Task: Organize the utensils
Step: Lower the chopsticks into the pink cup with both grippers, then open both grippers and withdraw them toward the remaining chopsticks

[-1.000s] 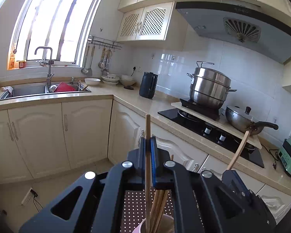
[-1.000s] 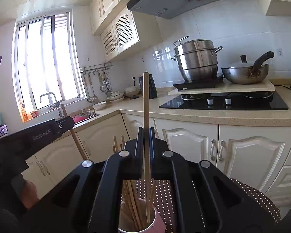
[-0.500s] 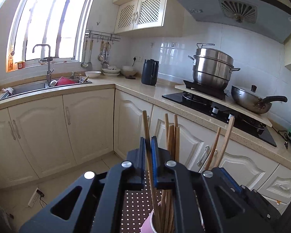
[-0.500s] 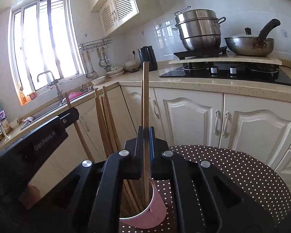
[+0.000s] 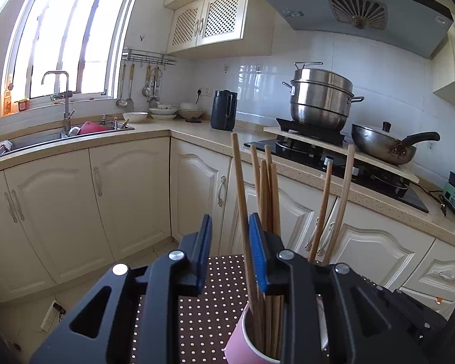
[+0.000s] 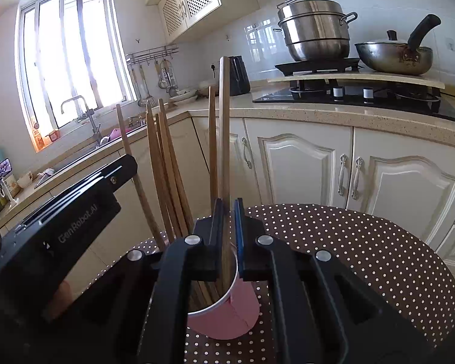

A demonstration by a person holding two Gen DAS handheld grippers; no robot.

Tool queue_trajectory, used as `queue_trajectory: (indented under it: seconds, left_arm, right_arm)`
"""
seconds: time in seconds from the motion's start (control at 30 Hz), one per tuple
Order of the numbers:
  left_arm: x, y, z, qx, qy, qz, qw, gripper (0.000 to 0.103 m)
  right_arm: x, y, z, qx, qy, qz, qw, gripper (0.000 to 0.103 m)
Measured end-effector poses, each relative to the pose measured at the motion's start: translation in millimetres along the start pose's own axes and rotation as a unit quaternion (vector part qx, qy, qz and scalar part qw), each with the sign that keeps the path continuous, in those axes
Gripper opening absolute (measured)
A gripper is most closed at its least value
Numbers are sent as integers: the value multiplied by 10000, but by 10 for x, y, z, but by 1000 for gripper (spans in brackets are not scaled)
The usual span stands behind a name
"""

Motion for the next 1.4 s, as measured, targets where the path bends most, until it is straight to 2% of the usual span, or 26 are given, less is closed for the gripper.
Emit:
queue_trajectory:
  seconds: [0.1, 0.13, 0.17, 0.23, 0.6, 0.93, 1.2, 1.3, 1.4]
  left_arm:
    - [-33, -45, 14, 72, -49, -27, 10000, 28]
    - [-53, -61, 13, 97, -68, -29, 9999, 29]
    - [-85, -82, 4, 115, -74, -22, 9999, 30]
    - [-135, -102, 3, 164, -117, -6, 9998, 32]
    - [-586, -205, 82, 340, -378, 41, 9987, 44]
    - [-1264, -283, 199, 621, -629, 261, 9957, 50]
    - [-1634, -554, 255, 701, -782, 111, 9944, 52]
    - [-1672, -759, 270, 712, -835, -84, 9939, 52]
    - [-1630, -1004, 240, 649, -840, -390, 9936, 52]
  right_arm:
    - [-2, -50, 30, -28, -75, -96, 9999, 21]
    - [-23, -59, 34, -21, -63, -79, 9999, 28]
    - [-51, -67, 47, -14, -62, -52, 10000, 42]
    - [-116, -68, 64, -29, -82, 45, 10000, 61]
    - [-432, -140, 153, 16, -102, 80, 9999, 62]
    - [-1003, -192, 191, -64, -101, 263, 9996, 74]
    - [-1194, -496, 289, -71, -286, -63, 9995, 80]
    - [-1223, -669, 313, -106, -363, -179, 9991, 81]
    - [-1162, -959, 344, -188, -483, -555, 9971, 81]
Point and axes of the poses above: each gripper's, at about its wrist camera, not at the fingertips, and x roughly the way its jaws point, z to its right, y to its top, the point moved 10 cm from there along x, roughly the way its jaws point, and after that the axes turned 10 degrees about -y, right-handed, at the moved point
